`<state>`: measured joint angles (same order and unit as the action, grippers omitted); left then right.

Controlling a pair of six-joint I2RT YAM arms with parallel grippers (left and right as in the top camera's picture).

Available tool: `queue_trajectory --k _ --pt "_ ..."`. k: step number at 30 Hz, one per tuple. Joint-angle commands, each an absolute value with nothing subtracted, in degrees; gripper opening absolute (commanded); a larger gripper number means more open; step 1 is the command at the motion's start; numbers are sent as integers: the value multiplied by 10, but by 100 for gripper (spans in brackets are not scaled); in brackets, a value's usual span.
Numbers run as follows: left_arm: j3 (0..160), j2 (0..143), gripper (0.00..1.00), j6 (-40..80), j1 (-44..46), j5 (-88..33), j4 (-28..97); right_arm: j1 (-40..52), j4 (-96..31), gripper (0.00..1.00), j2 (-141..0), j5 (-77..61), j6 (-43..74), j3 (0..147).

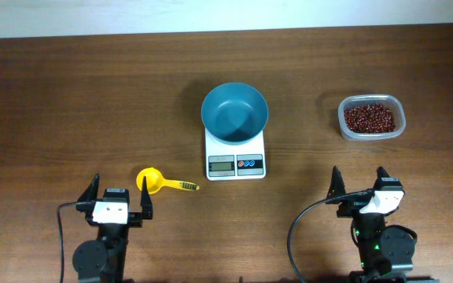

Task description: Scoop item into bowl and weigh 50g on scale

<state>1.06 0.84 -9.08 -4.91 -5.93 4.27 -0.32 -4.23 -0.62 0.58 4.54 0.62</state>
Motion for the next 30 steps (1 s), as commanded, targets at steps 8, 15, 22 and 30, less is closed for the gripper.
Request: queue_trajectory --k 8,15,22,30 --pt "5 4 99 -82 -51 -41 30 -1 -45 99 -4 20 47 3" --pt "94 31 99 -21 -51 -51 88 -1 -45 99 -4 20 47 3" --pt "356 292 99 -21 -51 -51 301 -1 -45 99 -4 20 47 3" --pt "530 658 99 -21 -51 -164 568 -1 -45 99 -4 20 47 3"
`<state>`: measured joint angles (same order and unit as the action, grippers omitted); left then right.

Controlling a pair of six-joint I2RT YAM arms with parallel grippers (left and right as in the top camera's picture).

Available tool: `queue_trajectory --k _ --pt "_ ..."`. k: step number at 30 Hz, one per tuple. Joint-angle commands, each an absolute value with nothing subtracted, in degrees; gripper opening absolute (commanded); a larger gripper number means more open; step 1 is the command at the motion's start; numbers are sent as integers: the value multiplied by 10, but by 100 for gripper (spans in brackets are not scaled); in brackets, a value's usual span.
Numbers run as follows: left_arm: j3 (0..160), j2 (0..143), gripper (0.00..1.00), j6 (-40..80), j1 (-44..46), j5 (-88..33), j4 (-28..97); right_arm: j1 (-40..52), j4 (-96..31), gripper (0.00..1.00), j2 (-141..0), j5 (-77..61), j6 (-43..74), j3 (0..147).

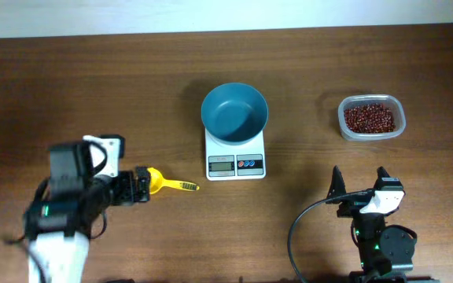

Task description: Scoop item into bowl and weigh 50g on scale

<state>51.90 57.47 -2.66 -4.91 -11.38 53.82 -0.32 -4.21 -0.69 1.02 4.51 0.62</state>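
Note:
A yellow scoop (166,184) lies on the table left of the scale, its handle pointing right. My left gripper (145,187) has reached in from the left; its dark fingers sit at the scoop's cup end and hide part of it, and they look open. A blue bowl (234,112) stands empty on the white scale (235,163). A clear tub of red beans (371,118) sits at the far right. Near the front edge, my right gripper (359,181) stands open with nothing between its fingers.
The left arm's body (65,208) covers the front left of the brown table (69,86). A black cable (297,228) loops beside the right arm's base.
The left arm has left its rest pose at the front and now reaches right, with its gripper at the scoop's cup end. Right arm, scoop, bowl and beans are where they were.

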Motion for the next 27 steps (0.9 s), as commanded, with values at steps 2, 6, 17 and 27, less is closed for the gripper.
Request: queue_trajectory --k 2,6,17,27 --pt "530 729 99 -21 -51 -238 573 -1 -45 99 -4 20 47 3" --pt "530 832 99 -22 -51 -315 571 -1 -45 99 -4 20 47 3" --pt "695 616 99 128 -51 8 745 -1 -45 99 -4 20 47 3" --pt "743 606 99 128 -51 -116 748 -1 -45 99 -4 20 47 3"
